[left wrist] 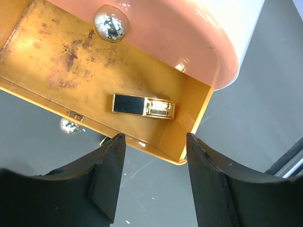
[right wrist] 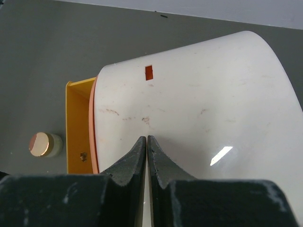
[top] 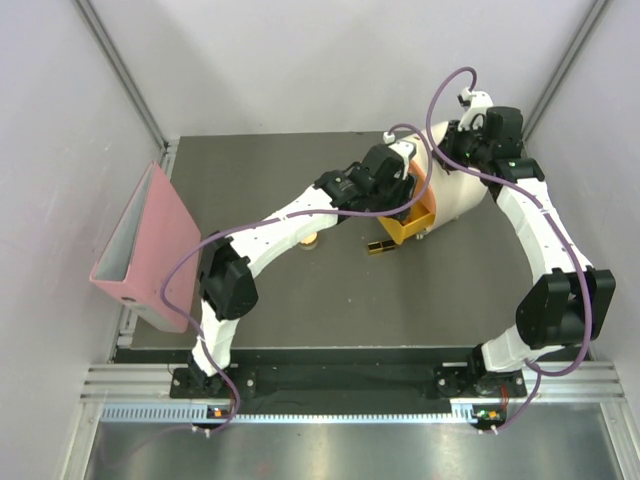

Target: Organize the makeup

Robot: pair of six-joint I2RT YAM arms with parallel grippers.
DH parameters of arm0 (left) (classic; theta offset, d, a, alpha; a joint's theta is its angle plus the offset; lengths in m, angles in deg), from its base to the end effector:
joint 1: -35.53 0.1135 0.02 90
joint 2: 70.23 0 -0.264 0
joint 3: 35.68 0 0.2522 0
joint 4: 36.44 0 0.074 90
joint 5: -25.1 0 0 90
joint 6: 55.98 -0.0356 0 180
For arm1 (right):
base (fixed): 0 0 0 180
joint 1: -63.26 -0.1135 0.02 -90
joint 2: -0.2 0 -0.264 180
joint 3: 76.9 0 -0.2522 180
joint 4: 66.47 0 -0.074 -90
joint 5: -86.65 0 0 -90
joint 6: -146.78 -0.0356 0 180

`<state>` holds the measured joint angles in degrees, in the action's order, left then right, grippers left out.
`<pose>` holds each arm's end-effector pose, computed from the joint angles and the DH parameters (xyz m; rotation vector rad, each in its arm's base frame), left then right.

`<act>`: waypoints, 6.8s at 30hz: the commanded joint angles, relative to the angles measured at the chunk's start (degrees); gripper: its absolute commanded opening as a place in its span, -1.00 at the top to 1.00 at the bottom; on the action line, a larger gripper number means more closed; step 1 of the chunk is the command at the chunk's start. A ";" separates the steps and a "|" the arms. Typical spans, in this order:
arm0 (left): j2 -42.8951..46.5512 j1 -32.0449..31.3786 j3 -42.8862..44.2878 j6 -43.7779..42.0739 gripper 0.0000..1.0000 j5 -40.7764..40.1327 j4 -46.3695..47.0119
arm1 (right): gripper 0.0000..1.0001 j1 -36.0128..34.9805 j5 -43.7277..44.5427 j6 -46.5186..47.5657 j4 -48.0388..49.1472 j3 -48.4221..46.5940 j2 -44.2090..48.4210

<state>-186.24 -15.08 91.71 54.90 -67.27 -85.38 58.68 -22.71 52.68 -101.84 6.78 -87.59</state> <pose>0.2993 -0.3622 0.3337 0.5679 2.2309 -0.6236 0.3531 0.0401 0.3661 -0.2211 2.0266 0.4392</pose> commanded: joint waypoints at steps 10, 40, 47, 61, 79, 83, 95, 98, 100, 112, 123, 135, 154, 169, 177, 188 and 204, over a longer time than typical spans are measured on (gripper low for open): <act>17.37 0.42 -15.42 -2.60 -0.17 -3.60 5.11 | 0.90 0.36 1.51 0.32 -16.98 5.05 -4.41; 10.19 5.08 -44.98 -11.13 -0.98 16.34 30.34 | 0.89 0.36 1.78 -0.12 -16.54 5.22 -5.81; 5.45 5.08 -42.88 -10.69 -0.98 13.45 33.16 | 0.89 0.36 1.95 0.23 -17.07 4.34 -6.69; -0.54 7.02 -39.88 -5.95 -0.98 10.28 37.99 | 0.89 0.36 2.39 1.37 -18.73 4.43 -6.25; -5.37 6.84 -38.39 -6.12 -0.66 18.36 38.26 | 0.87 0.36 2.74 2.95 -20.76 2.85 -6.61; -5.81 6.84 -37.77 -6.82 -0.35 21.00 32.66 | 0.87 0.36 2.57 2.87 -20.41 2.76 -6.78; -2.21 6.84 -45.41 -8.58 0.30 21.71 29.38 | 0.87 0.36 1.78 2.25 -19.44 2.94 -7.13; -0.98 6.84 -46.91 -9.28 0.44 21.44 28.50 | 0.88 0.36 1.60 2.08 -19.26 2.94 -7.40; -0.19 6.84 -47.70 -9.90 0.49 21.44 27.45 | 0.88 0.36 1.43 1.99 -19.09 2.94 -7.40; 11.67 6.93 -52.89 -11.30 1.00 18.81 23.58 | 0.88 0.27 0.99 1.11 -18.12 2.76 -7.66; 22.13 7.10 -42.79 -10.08 1.00 13.02 14.62 | 0.88 -0.17 0.46 -0.30 -16.89 3.20 -7.84; 25.48 9.30 -26.62 -4.11 1.00 10.72 13.55 | 0.88 -0.34 0.55 -0.65 -16.45 4.87 -6.78; 18.10 10.88 -20.47 36.32 1.00 3.98 32.19 | 0.88 -0.43 0.46 -0.12 -16.80 4.78 -6.69; 6.94 9.48 -6.93 48.63 1.00 -7.56 16.66 | 0.88 -0.43 0.37 0.23 -16.63 5.22 -6.87; 2.45 8.51 -5.08 49.43 1.00 -8.79 14.35 | 0.88 -0.43 0.37 0.06 -16.45 5.66 -6.78; 1.13 7.81 -4.46 45.66 1.00 -6.69 16.10 | 0.88 -0.43 0.37 -0.47 -15.92 6.01 -6.61; 0.78 7.81 -0.95 39.77 -0.07 -3.51 16.63 | 0.88 -0.43 0.55 -2.05 -14.87 7.94 -5.02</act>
<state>-187.50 -7.02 88.45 98.07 -70.27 -71.58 58.53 -24.54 50.50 -96.72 8.66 -88.36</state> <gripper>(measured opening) 0.538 0.059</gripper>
